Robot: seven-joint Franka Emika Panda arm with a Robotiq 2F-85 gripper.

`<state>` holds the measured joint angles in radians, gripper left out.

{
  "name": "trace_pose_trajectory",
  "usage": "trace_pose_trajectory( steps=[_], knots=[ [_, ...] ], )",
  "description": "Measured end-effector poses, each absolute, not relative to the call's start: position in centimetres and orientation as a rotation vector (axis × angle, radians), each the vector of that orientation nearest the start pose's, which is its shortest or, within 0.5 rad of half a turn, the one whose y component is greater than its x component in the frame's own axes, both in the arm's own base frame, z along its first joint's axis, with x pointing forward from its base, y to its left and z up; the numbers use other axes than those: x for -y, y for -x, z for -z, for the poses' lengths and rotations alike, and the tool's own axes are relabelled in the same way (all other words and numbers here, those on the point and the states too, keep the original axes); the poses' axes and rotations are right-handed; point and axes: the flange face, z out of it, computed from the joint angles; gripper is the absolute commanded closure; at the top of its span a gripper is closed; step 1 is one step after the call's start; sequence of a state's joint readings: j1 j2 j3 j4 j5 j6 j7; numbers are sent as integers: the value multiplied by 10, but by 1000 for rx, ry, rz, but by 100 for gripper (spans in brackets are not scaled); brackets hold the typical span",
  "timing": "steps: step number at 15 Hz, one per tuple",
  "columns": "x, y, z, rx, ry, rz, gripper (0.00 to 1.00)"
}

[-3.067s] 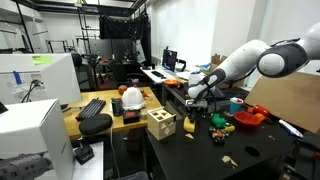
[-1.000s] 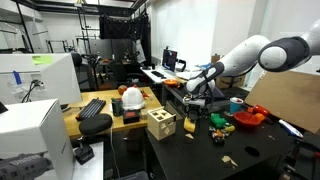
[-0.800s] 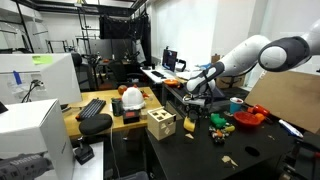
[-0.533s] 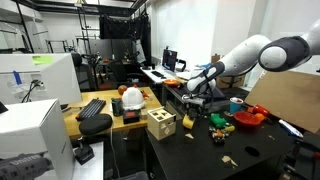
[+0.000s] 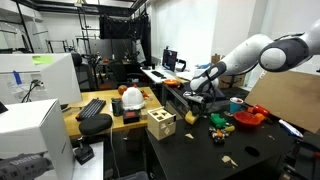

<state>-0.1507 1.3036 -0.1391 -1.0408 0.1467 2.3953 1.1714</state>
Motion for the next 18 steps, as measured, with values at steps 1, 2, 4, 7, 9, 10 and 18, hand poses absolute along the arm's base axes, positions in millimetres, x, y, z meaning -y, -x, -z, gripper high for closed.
trace_pose_trajectory(
  steps=[1, 2, 4, 7, 9, 10, 18],
  knots=[
    [185, -732, -32, -2123, 2317, 117, 48],
    [191, -732, -34, -2150, 2295, 128, 48],
    [201, -732, -41, -2196, 2239, 158, 48],
    [214, -735, -51, -2268, 2129, 219, 48],
    [224, -735, -56, -2321, 2058, 252, 48],
    [228, -734, -57, -2346, 2026, 263, 48],
    [271, -723, -62, -2511, 1774, 313, 48]
  ],
)
